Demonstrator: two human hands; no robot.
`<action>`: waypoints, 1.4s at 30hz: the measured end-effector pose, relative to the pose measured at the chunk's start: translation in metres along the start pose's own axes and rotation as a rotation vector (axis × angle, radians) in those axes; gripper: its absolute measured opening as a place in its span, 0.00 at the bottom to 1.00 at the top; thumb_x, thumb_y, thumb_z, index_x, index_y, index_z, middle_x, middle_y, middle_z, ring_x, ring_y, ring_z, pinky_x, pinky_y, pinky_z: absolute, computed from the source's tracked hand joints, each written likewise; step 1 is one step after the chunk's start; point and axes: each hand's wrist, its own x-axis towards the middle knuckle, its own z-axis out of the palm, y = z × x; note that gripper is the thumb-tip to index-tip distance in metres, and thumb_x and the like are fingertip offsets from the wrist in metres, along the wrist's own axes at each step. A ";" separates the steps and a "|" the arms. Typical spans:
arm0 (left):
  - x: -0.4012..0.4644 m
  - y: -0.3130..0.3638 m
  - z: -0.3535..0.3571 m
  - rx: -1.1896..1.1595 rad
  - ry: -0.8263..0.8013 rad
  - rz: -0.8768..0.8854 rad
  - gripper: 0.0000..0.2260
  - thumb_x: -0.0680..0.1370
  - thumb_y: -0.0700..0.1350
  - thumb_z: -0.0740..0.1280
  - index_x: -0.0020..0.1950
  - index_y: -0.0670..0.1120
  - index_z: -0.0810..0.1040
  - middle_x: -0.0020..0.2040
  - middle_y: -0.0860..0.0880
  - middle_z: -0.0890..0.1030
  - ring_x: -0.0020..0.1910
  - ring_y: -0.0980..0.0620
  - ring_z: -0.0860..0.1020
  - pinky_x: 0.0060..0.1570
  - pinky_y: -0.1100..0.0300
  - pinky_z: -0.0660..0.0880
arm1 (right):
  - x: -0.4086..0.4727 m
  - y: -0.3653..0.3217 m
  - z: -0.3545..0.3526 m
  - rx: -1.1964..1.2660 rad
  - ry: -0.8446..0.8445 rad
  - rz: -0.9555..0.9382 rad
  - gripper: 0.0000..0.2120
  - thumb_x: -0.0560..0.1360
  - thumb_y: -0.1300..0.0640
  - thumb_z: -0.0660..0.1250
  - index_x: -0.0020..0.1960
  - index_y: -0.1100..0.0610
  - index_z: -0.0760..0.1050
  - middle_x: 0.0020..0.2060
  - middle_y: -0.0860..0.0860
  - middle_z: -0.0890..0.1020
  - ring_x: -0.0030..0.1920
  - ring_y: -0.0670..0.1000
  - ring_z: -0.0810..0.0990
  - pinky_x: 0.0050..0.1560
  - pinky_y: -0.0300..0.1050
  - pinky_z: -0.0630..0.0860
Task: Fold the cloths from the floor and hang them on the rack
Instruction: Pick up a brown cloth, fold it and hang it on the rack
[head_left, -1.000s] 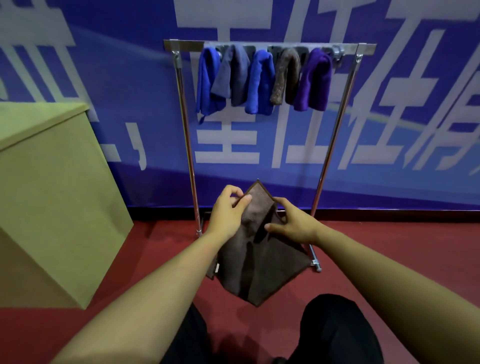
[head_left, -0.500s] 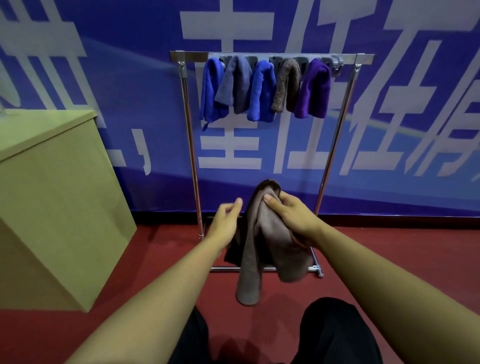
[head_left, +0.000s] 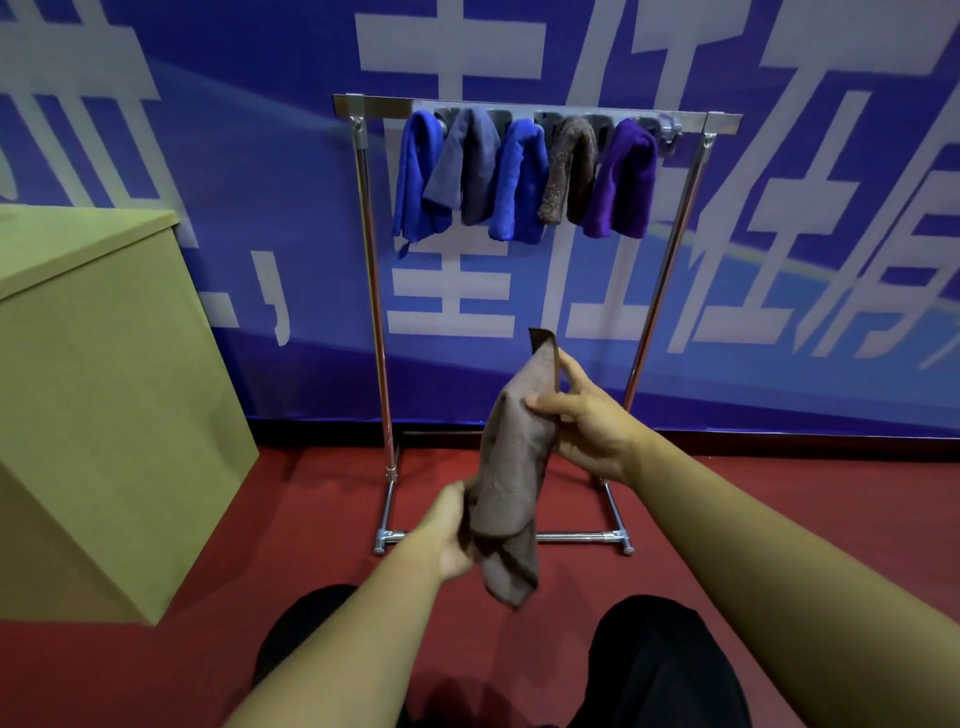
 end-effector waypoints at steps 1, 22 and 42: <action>0.005 0.004 -0.001 0.004 0.060 0.091 0.12 0.79 0.49 0.64 0.53 0.42 0.82 0.46 0.42 0.85 0.46 0.43 0.83 0.47 0.53 0.79 | 0.000 0.002 -0.003 -0.026 0.034 -0.004 0.40 0.75 0.73 0.66 0.76 0.39 0.61 0.62 0.63 0.78 0.56 0.59 0.83 0.52 0.52 0.82; -0.016 0.087 -0.035 0.056 0.100 0.512 0.19 0.75 0.28 0.70 0.63 0.43 0.80 0.53 0.36 0.83 0.51 0.41 0.83 0.51 0.52 0.82 | 0.004 0.012 -0.061 -0.683 0.530 -0.075 0.19 0.75 0.66 0.71 0.65 0.59 0.78 0.59 0.56 0.81 0.56 0.53 0.79 0.60 0.45 0.76; -0.017 0.132 -0.031 0.902 0.314 0.670 0.22 0.71 0.40 0.79 0.63 0.42 0.81 0.56 0.46 0.83 0.57 0.49 0.81 0.64 0.51 0.77 | 0.001 -0.017 -0.084 -0.967 0.470 0.019 0.17 0.73 0.54 0.75 0.60 0.57 0.81 0.50 0.54 0.84 0.51 0.54 0.83 0.55 0.49 0.82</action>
